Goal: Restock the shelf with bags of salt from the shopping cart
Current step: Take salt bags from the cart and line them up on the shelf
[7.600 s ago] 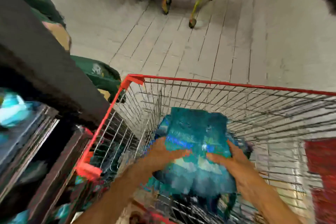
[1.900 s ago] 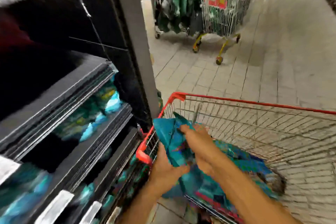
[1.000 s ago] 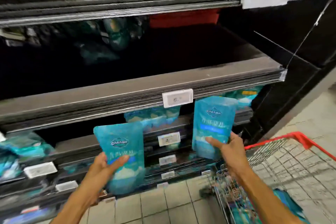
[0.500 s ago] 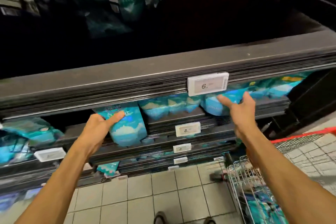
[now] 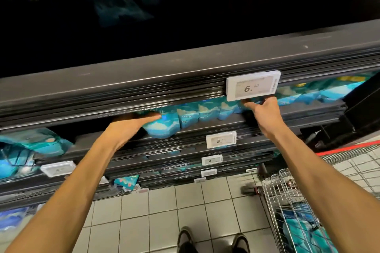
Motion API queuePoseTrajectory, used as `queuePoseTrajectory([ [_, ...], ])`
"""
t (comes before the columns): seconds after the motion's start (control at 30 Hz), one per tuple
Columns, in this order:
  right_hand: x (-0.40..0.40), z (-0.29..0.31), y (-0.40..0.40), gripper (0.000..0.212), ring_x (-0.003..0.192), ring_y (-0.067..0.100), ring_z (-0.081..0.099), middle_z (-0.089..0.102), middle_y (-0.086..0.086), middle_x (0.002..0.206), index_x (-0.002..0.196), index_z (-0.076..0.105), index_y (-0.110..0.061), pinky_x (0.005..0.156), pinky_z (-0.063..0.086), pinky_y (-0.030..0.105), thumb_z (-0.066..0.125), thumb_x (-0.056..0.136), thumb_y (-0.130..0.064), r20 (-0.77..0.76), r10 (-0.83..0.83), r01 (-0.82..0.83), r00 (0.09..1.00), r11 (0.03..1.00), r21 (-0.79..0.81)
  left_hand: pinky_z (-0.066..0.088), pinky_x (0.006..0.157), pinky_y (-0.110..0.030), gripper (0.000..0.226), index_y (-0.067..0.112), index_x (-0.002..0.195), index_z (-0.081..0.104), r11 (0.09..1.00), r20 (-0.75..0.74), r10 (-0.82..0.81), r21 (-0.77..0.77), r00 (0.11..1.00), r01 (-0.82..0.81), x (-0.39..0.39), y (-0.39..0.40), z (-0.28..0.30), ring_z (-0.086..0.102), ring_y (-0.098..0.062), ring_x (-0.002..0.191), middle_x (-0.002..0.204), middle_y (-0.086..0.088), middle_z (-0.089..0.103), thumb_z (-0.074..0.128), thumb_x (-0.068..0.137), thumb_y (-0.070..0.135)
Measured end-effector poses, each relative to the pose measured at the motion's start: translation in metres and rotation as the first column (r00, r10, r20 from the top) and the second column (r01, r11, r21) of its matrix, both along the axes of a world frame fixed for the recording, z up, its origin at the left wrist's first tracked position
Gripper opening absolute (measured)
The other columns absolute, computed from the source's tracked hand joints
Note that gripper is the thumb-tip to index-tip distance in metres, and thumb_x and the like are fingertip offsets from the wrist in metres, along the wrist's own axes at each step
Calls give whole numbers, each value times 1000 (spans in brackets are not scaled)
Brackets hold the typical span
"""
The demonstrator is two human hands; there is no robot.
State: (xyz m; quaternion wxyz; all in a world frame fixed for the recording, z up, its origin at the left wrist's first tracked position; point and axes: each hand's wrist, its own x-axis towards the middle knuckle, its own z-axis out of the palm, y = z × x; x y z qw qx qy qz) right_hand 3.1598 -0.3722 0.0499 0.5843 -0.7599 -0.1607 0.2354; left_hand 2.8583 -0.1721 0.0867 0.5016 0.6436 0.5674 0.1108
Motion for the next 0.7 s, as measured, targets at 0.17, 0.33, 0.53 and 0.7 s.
queuePoseTrajectory([
  [0.17,-1,5,-7,14,78,-3,64,68,-10,92,96,66,-15,84,54,27,73,86,-8,39,123,-120,992,991,-59,42,56,1,38,27,86,72,948,-89,-278,133,957,288,-3,-2,-18,62,17,66,72,29,69,91,56,41],
  [0.33,2,7,-2,18,103,21,66,70,11,108,102,66,-6,96,54,45,73,86,-9,49,99,-94,994,989,-110,53,68,-9,59,33,92,74,950,13,-263,178,965,257,-2,2,-29,70,6,80,84,26,73,87,42,62],
  [0.53,4,5,-1,25,106,21,63,69,-1,105,109,65,-12,99,51,41,72,86,-6,36,142,-137,989,985,-101,52,100,-37,74,26,106,75,970,98,-243,31,965,241,10,15,-35,71,-8,99,104,13,75,90,43,61],
  [0.7,5,8,-5,26,100,14,65,70,-3,105,110,67,-10,91,52,33,74,85,-7,31,170,-168,985,983,-74,48,103,-36,92,28,114,71,972,47,-229,-50,972,231,10,20,-40,68,-10,104,111,12,72,87,34,71],
])
